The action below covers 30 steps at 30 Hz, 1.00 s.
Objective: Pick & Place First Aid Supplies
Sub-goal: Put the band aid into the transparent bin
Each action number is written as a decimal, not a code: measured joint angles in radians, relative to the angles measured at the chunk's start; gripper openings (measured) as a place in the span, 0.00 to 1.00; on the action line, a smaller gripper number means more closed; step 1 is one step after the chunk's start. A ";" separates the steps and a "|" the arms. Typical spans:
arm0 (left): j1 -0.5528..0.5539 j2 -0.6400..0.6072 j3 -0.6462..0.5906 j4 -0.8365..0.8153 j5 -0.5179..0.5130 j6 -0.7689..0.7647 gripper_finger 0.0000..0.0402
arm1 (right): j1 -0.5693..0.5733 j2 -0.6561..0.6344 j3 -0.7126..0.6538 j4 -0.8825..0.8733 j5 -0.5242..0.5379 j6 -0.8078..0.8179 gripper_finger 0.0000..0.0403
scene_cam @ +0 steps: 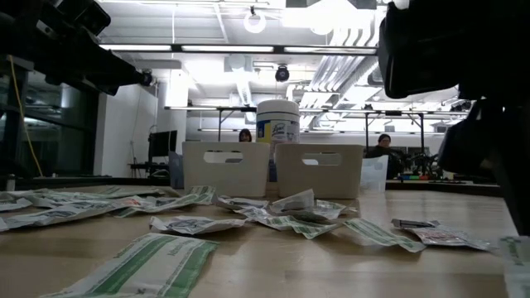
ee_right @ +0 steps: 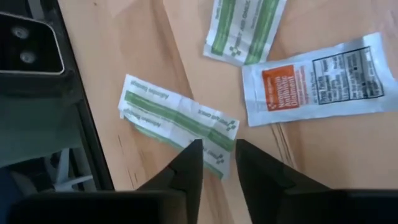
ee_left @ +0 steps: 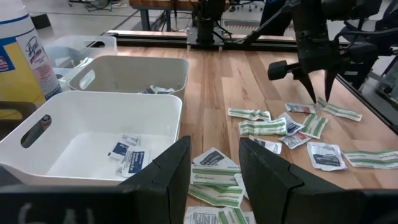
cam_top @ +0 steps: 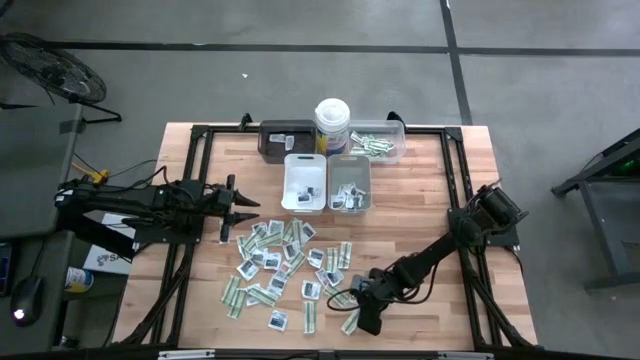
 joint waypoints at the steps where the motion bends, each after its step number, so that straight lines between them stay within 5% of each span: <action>1: 0.000 0.000 0.000 0.000 0.000 0.000 0.33 | 0.000 0.000 0.000 0.002 0.005 0.001 0.20; 12: 0.000 0.000 0.000 0.000 0.000 0.000 0.33 | 0.000 0.000 0.001 0.003 -0.017 0.009 0.01; 30: 0.000 0.000 0.000 -0.001 0.013 -0.003 0.33 | 0.000 0.000 0.001 0.102 -0.030 0.079 0.00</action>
